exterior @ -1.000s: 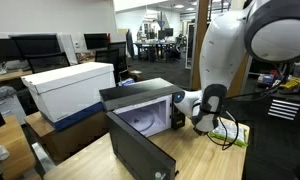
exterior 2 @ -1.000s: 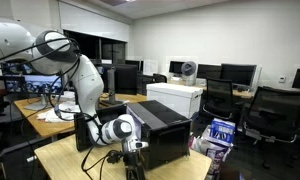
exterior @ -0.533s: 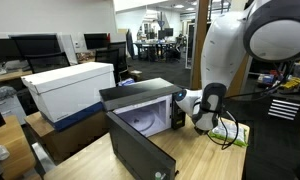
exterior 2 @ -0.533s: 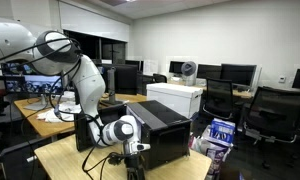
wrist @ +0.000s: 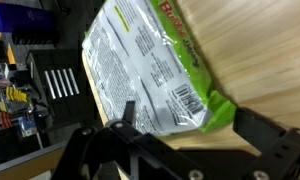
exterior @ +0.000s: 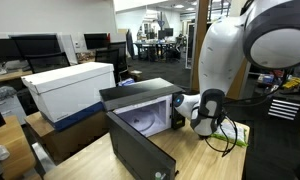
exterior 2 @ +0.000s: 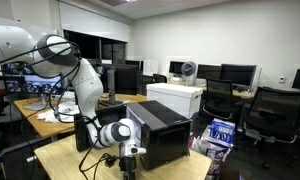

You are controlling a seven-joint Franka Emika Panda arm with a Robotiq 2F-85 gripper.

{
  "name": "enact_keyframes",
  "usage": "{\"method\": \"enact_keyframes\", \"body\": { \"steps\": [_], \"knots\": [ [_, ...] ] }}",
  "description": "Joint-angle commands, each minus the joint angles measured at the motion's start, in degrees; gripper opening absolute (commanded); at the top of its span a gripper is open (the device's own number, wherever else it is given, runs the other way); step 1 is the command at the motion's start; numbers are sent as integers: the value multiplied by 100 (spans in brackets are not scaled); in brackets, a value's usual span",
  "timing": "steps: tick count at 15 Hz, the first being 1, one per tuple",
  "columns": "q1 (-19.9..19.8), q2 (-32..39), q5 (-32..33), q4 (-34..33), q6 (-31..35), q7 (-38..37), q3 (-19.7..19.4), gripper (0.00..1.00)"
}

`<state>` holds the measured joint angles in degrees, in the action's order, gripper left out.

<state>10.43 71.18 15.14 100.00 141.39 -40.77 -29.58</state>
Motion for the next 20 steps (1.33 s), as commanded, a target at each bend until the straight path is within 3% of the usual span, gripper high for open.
{"method": "enact_keyframes", "body": {
  "steps": [1, 5, 9, 15, 16, 17, 20],
  "knots": [
    [230, 114, -58, 116, -260, -545, -38, 100],
    [324, 196, 93, 120, -356, -1003, -93, 100],
    [129, 115, 238, 274, 269, -829, -58, 100],
    [-48, 121, 148, 244, 316, -702, -96, 100],
    [-74, 126, 151, 237, 328, -693, -100, 75],
    [-92, 131, 158, 235, 338, -685, -106, 73],
    [-128, 147, 157, 223, 353, -680, -109, 51]
  ]
}}
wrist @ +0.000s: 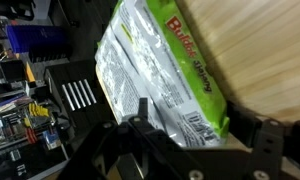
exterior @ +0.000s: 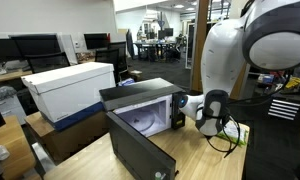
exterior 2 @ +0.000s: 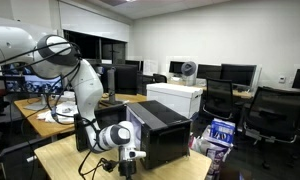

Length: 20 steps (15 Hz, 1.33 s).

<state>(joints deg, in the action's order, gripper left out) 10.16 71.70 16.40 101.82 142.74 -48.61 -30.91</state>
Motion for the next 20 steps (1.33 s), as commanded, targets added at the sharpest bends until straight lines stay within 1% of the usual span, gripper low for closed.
{"method": "enact_keyframes", "body": {
  "steps": [1, 5, 6, 7, 8, 9, 11, 12, 15, 17, 18, 19, 20],
  "knots": [
    [-95, 107, 33, 37, 213, 93, 12, 45],
    [14, 236, 69, -115, -36, 48, -76, 18],
    [68, 271, 110, -162, -104, 10, -124, 14],
    [126, 292, 157, -223, -189, -8, -176, 14],
    [106, 193, 217, -236, -302, 157, -146, 12],
    [174, 141, 294, -207, -296, 140, -190, 12],
    [354, -59, 511, -117, -400, 255, -241, 5],
    [426, -125, 586, -90, -400, 303, -244, 8],
    [665, -259, 812, -63, -400, 341, -281, 7],
    [818, -317, 1004, -71, -535, 433, -293, 7],
    [912, -336, 1133, -66, -604, 506, -305, 5],
    [996, -363, 1296, -40, -634, 561, -314, 2],
    [1133, -402, 1533, 42, -567, 575, -336, 3]
  ]
}}
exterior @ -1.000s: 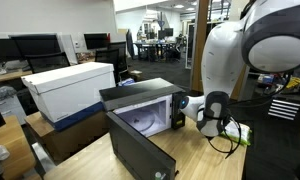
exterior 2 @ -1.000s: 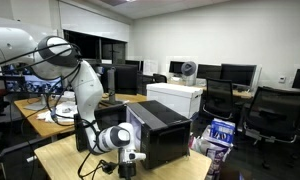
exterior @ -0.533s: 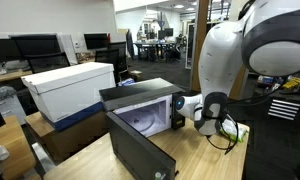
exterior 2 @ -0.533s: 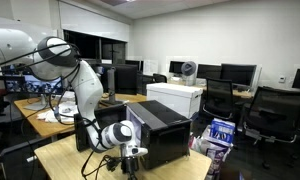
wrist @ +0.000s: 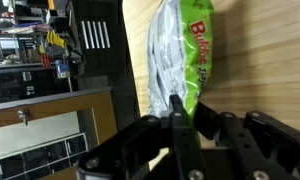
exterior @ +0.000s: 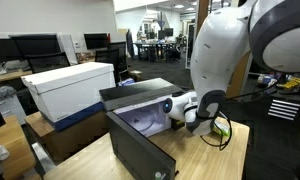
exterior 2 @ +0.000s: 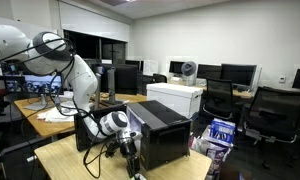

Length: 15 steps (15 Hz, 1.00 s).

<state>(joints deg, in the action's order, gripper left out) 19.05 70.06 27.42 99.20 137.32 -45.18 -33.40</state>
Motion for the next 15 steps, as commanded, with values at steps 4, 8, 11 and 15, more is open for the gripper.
{"method": "enact_keyframes", "body": {
  "steps": [4, 8, 11, 15],
  "knots": [
    [578, -312, 1205, 498, 89, 110, -124, 3],
    [813, -513, 2188, 798, 233, -81, -62, 3],
    [954, -812, 3196, 1138, 410, -439, -3, 3],
    [828, -1381, 4758, 1567, 427, -1059, 337, 3]
  ]
}}
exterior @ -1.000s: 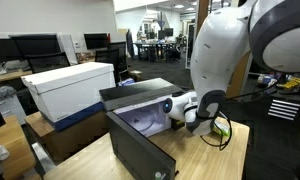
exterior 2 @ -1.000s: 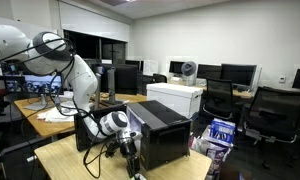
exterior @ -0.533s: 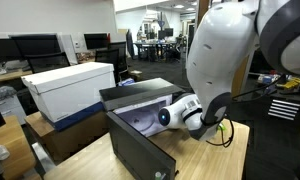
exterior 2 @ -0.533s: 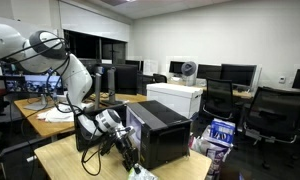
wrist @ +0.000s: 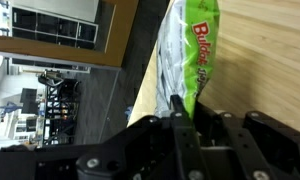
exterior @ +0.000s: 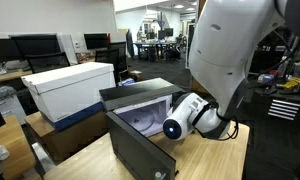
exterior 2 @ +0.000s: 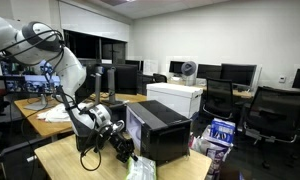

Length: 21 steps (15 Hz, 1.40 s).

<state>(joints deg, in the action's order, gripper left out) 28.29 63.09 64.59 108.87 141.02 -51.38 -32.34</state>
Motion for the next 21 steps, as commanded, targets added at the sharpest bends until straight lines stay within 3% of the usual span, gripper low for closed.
{"method": "enact_keyframes", "body": {
  "steps": [1, 4, 7, 11, 15, 21],
  "knots": [
    [-200, -865, 1489, 725, 2, -610, 393, 3],
    [-719, -1400, 2762, 1105, -287, -1050, 1013, 3],
    [-1484, -1848, 3652, 1460, -662, -1184, 1810, 3],
    [-2274, -2160, 4267, 1785, -803, -1097, 2624, 3],
    [-2705, -2307, 4695, 2021, -829, -1153, 3119, 3],
    [-2972, -2426, 5486, 2281, -1063, -1566, 3530, 3]
  ]
}}
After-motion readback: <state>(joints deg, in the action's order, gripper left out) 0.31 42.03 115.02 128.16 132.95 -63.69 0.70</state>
